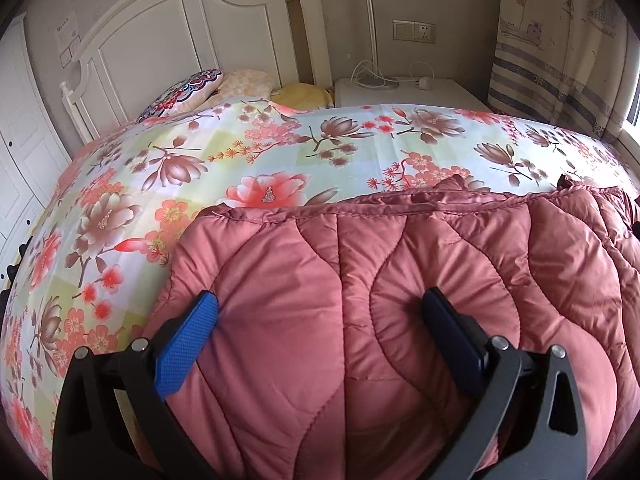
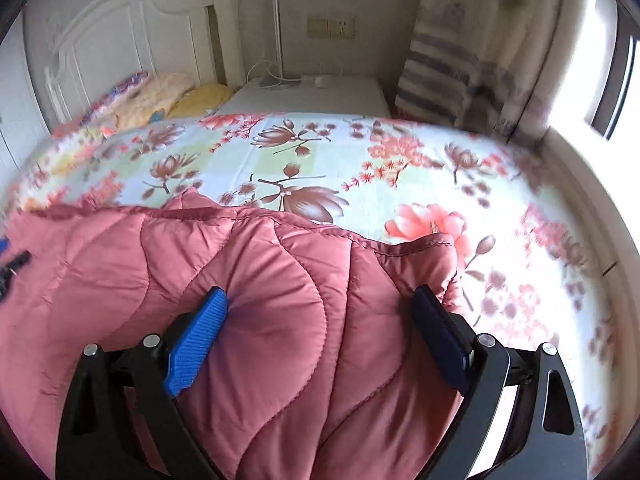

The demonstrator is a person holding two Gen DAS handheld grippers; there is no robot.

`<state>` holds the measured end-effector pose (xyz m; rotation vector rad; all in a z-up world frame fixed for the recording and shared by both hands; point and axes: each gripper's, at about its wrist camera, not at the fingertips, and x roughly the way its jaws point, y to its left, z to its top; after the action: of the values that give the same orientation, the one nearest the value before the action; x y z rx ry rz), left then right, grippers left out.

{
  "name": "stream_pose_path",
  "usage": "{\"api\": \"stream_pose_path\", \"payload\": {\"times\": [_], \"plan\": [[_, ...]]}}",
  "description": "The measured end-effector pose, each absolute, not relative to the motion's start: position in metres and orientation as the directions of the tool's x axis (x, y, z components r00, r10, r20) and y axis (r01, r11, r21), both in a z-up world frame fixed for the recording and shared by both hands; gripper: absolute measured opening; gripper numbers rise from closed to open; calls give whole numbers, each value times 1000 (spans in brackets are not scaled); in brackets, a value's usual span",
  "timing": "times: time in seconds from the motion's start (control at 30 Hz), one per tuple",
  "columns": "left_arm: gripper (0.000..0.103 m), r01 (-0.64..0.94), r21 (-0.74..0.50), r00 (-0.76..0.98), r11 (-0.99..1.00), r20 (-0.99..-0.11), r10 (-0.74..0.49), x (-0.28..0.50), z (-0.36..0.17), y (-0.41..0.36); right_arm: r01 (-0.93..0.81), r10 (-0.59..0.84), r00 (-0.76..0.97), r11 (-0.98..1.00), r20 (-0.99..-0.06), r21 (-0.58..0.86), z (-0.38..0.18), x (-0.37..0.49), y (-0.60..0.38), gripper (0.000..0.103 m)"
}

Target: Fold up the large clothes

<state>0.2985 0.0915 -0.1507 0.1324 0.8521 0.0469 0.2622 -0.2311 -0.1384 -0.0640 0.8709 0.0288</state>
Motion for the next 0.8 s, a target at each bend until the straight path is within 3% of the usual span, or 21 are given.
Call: {"api": "stream_pose_path", "payload": {"times": [0.1,0.4,0.5,0.63,0.8], "plan": [[101,13,132,658,991,-747,91,299,-151,92,-57,-37,654,994,-755,-97,-140,260,-220,90],[101,13,125,658,992,-748,86,299,-151,92,-60,9,634,998,-773,-38,-139,265,-231,91],[101,9,122,659,993,-747,85,299,-150,92,-47,-46,660,994,-750,-103,-117,256,-221,88],[101,12,125,657,992,-749,87,299,-150,93,-174,79,758,981,-647,-83,-66,219,-174,90],[101,12,117,655,993,-751,80,299,-150,94,-422,214,654,900,-725,-114,-96,207,-90,92]]}}
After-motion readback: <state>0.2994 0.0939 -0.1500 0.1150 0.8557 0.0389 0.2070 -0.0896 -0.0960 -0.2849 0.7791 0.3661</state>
